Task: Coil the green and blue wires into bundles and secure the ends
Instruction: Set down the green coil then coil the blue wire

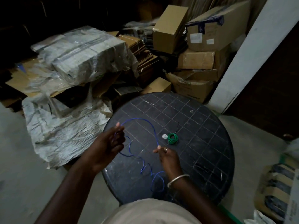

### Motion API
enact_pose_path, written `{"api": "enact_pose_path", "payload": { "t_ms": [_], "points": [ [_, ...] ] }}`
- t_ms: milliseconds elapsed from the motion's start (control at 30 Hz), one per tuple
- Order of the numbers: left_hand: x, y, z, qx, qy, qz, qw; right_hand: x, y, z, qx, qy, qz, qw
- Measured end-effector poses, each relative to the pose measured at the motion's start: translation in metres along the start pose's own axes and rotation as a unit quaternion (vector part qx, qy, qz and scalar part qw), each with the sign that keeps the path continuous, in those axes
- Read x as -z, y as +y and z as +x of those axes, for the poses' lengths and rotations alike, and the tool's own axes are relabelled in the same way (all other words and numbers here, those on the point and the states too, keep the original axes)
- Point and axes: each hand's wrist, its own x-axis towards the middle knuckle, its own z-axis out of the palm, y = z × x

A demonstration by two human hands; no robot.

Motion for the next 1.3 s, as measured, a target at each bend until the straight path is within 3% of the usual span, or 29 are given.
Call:
{"api": "enact_pose_path", "payload": {
  "t_ms": [67, 133, 267, 367, 467, 567, 700, 800, 867, 933, 1033, 1133, 1233, 1300],
  "points": [
    [-0.003, -0.001, 0.000, -0.010, -0.062, -0.190, 0.980, 0.001, -0.002, -0.005, 0.058, -0.036, -0.091, 0.994],
    [-0.005, -0.005, 0.008, -0.060, -0.040, -0.270, 0.960, 0.000, -0.006, -0.014, 0.125, -0.104, -0.169, 0.972],
    [-0.004, -0.010, 0.028, -0.218, 0.088, -0.167, 0.957, -0.002, -0.013, -0.030, 0.210, -0.245, -0.306, 0.896],
    [0.010, 0.007, 0.035, -0.277, 0.178, -0.082, 0.941, 0.002, -0.016, -0.037, 0.275, -0.264, -0.314, 0.869],
    [0.029, 0.026, 0.038, -0.224, 0.208, 0.045, 0.951, 0.007, -0.012, -0.036, 0.272, -0.247, -0.294, 0.882],
    [0.038, 0.014, 0.036, -0.152, 0.133, 0.251, 0.947, 0.006, -0.007, -0.034, 0.277, -0.215, -0.299, 0.887],
    [0.038, -0.039, 0.038, -0.085, 0.014, 0.464, 0.882, 0.006, -0.017, -0.031, 0.296, -0.149, -0.269, 0.904],
    [0.040, -0.060, 0.034, -0.054, -0.017, 0.534, 0.843, 0.010, -0.024, -0.028, 0.300, -0.074, -0.239, 0.920],
    [0.044, -0.061, 0.030, -0.087, -0.017, 0.599, 0.796, 0.013, -0.022, -0.024, 0.284, -0.021, -0.220, 0.933],
    [0.049, -0.061, 0.029, -0.113, -0.017, 0.630, 0.768, 0.016, -0.020, -0.018, 0.260, 0.033, -0.207, 0.943],
    [0.071, -0.059, 0.028, -0.067, -0.010, 0.599, 0.798, 0.021, -0.017, -0.009, 0.245, 0.092, -0.210, 0.942],
    [0.096, -0.051, 0.023, -0.019, -0.010, 0.612, 0.791, 0.026, -0.017, -0.004, 0.236, 0.113, -0.206, 0.943],
    [0.108, -0.041, 0.013, 0.017, 0.018, 0.566, 0.824, 0.033, -0.015, 0.002, 0.228, 0.138, -0.195, 0.944],
    [0.118, -0.035, 0.005, 0.030, 0.025, 0.590, 0.807, 0.035, -0.015, 0.004, 0.232, 0.148, -0.182, 0.944]
  ]
}}
